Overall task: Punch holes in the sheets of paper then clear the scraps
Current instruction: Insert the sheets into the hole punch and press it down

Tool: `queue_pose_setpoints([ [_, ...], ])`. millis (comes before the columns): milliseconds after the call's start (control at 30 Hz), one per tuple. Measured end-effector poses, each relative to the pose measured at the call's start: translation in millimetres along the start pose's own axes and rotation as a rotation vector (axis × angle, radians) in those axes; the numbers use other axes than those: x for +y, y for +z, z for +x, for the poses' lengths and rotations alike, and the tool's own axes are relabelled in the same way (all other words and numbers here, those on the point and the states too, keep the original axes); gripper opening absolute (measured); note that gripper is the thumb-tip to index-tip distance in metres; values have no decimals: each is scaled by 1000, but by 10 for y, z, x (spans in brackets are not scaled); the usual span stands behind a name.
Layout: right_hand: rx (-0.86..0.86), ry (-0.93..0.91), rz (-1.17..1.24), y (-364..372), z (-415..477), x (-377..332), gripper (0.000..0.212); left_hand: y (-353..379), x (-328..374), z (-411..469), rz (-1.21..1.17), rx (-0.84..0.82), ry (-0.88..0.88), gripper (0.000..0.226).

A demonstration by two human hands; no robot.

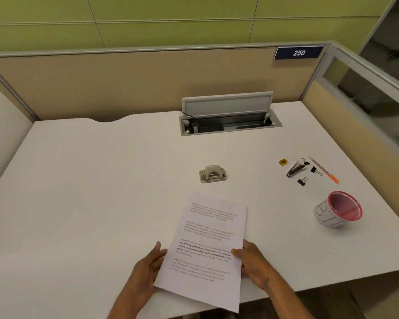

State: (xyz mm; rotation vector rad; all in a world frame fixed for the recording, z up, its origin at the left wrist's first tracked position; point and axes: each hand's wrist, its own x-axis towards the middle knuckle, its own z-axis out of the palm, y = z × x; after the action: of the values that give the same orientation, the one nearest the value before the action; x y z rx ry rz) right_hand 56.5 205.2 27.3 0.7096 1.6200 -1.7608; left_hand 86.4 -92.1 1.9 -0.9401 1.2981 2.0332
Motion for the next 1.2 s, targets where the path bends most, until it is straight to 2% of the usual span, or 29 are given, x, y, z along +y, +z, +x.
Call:
queue_pose_setpoints([
  [100,-41,12,-34,-14,31,-74,32,77,260,102,241,-99,28,50],
  [167,-79,9,-51,-14,71,-151,32,237,401,151,299,-110,92,43],
  [300,-124,-7,-106,-4,182,-408,33,541,545,260,300,43,283,26],
  [400,-112,-91,-175,-8,199,-660,32,668,601,259,305,171,386,20],
  [567,-73,-306,-262,-57,79,-1040,29,872,797,32,274,237,589,18],
  [733,-42,-503,-254,-84,-108,-1251,29,1072,921,-261,263,251,715,15],
  [933,-29,-632,-207,-115,-342,-1232,24,1109,867,-533,181,207,847,9],
  [1200,-14,-679,-87,-146,-418,-984,22,990,588,-658,245,109,872,28],
])
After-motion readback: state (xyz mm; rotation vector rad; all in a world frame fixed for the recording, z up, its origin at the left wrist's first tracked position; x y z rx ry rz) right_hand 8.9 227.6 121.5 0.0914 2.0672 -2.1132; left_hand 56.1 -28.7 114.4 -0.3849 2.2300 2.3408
